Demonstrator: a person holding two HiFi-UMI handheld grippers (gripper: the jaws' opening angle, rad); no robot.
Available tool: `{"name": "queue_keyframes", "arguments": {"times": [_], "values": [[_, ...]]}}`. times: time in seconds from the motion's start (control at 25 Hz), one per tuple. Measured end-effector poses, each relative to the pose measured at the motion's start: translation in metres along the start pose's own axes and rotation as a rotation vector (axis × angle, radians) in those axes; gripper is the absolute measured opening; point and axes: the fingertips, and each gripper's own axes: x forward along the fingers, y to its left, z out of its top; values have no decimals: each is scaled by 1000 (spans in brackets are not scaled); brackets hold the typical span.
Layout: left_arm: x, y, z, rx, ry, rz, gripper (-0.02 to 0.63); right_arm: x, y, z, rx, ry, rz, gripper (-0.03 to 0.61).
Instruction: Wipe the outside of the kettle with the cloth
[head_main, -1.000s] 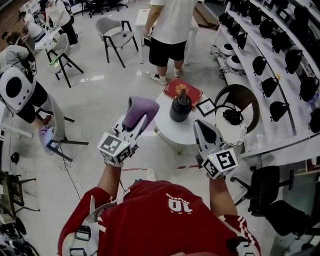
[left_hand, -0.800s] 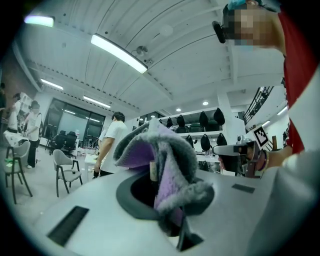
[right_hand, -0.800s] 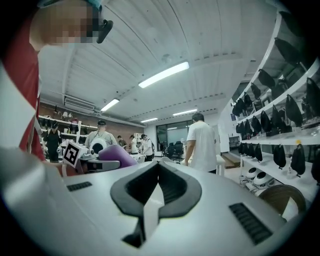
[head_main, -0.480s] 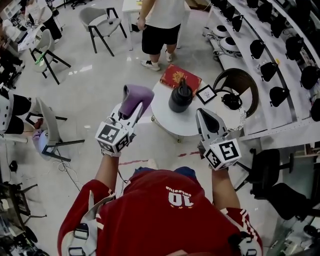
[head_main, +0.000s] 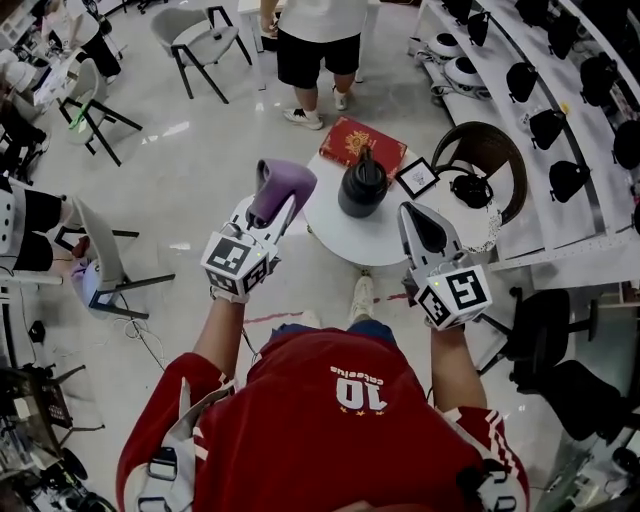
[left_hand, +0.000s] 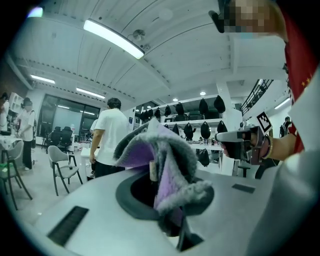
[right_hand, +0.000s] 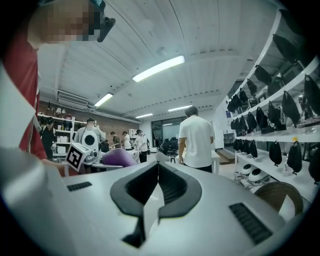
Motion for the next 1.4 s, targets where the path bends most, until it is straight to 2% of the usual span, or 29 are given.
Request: {"name": "queue_keyframes", "arguments": {"times": [0.4,0.76,1.0,1.4], "values": [[72,-16,-12,27,34,45,47,15,-54,16,-19,-23,103,17],[151,-26,-38,75,57,112,46,4,-113,7,2,-19,131,17],[187,-14,-71,84,127,166,48,-8,-149,-7,21,-3,124,17],[228,13,-125,47,238,256,46,-6,-189,-27,51,34,134,17]]}}
